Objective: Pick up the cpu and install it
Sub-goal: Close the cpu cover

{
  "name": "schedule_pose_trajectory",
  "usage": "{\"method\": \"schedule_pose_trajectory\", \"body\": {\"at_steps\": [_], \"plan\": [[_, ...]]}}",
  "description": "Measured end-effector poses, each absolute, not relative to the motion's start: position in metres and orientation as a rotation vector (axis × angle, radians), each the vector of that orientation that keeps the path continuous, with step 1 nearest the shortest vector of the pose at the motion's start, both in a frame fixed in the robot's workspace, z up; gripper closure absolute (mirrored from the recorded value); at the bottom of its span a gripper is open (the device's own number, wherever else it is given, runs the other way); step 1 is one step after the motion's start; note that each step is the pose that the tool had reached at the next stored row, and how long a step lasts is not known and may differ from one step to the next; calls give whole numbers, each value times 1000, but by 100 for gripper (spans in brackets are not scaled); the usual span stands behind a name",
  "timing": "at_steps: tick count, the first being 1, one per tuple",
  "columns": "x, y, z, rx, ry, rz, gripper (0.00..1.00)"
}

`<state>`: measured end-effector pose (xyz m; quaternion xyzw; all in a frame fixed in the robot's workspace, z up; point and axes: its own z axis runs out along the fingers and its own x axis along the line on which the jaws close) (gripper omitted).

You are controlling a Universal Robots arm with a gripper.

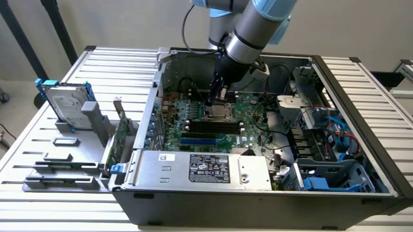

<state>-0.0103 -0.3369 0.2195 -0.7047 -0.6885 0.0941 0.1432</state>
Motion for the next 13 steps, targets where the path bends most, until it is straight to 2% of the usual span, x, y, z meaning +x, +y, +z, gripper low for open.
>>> {"method": "schedule_pose_trajectory", "body": {"at_steps": [13], "plan": [[-14,-337,199,-2028,-1985,257,89]]}}
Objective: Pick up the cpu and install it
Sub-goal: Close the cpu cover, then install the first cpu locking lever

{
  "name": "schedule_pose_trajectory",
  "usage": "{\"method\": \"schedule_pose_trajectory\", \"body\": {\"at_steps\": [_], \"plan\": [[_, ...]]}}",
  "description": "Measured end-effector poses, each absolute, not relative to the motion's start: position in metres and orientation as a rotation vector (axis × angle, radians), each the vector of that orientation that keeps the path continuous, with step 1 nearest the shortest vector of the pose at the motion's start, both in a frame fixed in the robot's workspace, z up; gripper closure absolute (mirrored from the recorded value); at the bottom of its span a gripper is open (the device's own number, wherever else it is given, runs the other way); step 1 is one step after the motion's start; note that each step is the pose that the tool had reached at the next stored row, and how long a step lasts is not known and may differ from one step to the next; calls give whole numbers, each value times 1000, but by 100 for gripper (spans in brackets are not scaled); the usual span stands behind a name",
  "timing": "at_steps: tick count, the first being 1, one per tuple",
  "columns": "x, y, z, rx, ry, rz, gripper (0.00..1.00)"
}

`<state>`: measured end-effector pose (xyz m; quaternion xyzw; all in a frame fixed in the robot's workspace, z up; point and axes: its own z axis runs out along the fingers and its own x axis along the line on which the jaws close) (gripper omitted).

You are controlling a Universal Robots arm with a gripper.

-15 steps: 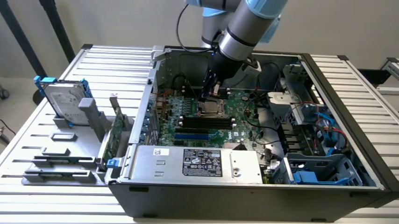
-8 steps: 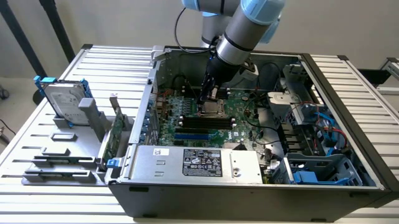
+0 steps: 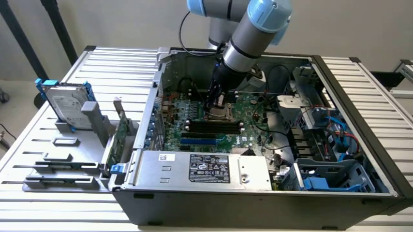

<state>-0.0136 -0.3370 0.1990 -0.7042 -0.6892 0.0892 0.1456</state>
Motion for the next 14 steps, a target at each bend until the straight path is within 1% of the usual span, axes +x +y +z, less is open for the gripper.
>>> {"method": "schedule_pose_trajectory", "body": {"at_steps": [10,14], "plan": [[-14,-337,197,-2027,-1984,255,89],[-14,-337,206,-2027,-1984,254,89]]}}
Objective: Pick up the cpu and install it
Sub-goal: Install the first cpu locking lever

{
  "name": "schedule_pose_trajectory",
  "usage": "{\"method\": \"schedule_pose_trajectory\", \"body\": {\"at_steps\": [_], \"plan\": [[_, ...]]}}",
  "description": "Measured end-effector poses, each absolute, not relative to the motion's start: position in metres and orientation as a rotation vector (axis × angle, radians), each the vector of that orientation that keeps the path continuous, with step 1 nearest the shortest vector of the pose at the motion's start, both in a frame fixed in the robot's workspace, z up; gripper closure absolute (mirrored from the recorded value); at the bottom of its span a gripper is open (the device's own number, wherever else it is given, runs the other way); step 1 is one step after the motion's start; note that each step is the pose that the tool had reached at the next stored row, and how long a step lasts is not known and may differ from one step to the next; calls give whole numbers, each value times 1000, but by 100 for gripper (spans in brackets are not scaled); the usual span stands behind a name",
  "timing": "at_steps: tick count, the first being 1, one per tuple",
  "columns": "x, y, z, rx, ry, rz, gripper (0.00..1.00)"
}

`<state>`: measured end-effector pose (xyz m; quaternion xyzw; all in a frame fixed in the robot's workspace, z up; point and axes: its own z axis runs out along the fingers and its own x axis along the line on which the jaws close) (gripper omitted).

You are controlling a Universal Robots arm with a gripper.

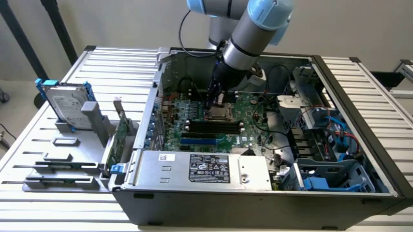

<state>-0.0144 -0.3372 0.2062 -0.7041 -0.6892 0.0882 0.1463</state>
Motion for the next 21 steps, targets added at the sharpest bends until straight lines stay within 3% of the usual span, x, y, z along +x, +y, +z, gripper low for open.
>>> {"method": "schedule_pose_trajectory", "body": {"at_steps": [21], "plan": [[-62,-340,236,-2028,-1963,228,89]]}}
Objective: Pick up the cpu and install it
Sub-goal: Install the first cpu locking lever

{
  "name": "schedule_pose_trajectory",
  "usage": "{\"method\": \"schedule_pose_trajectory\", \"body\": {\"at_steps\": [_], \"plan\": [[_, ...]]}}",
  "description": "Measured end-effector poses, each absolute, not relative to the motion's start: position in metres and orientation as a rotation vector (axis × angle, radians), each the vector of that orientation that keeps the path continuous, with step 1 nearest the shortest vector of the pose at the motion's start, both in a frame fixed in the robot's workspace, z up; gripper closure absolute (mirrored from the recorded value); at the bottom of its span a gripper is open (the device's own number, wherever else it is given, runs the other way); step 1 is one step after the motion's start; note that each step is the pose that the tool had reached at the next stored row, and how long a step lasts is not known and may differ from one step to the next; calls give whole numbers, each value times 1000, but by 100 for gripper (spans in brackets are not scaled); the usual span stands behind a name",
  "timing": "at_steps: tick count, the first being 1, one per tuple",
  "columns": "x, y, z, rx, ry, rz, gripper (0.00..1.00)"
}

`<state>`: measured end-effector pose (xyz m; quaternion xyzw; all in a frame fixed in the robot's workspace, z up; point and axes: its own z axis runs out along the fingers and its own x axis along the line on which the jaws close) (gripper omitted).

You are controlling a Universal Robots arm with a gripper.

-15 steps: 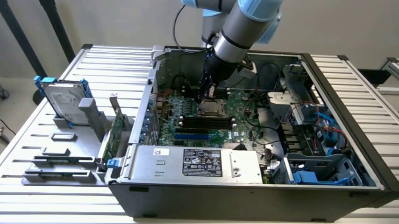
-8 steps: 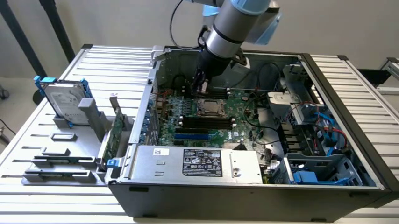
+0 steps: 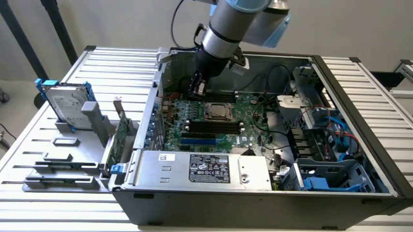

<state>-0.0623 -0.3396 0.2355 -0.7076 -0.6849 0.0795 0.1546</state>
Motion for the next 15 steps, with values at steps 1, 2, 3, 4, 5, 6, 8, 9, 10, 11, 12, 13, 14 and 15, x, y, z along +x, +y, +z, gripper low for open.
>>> {"method": "schedule_pose_trajectory", "body": {"at_steps": [1,2,3,4,5,6,8,9,10,11,12,13,14,15], "plan": [[-63,-340,236,-2032,-1957,226,89],[-64,-340,236,-2038,-1951,224,89],[-65,-340,236,-2043,-1945,222,89],[-66,-340,236,-2049,-1938,219,89],[-66,-340,236,-2055,-1931,217,89],[-66,-340,236,-2061,-1924,214,89],[-67,-340,236,-2075,-1907,209,89],[-67,-340,236,-2083,-1897,207,89],[-67,-340,236,-2092,-1885,204,89],[-67,-340,236,-2102,-1873,202,89],[-67,-340,237,-2112,-1861,199,89],[-67,-340,237,-2123,-1848,197,89],[-67,-340,238,-2133,-1834,194,89],[-67,-340,238,-2143,-1822,191,89]]}}
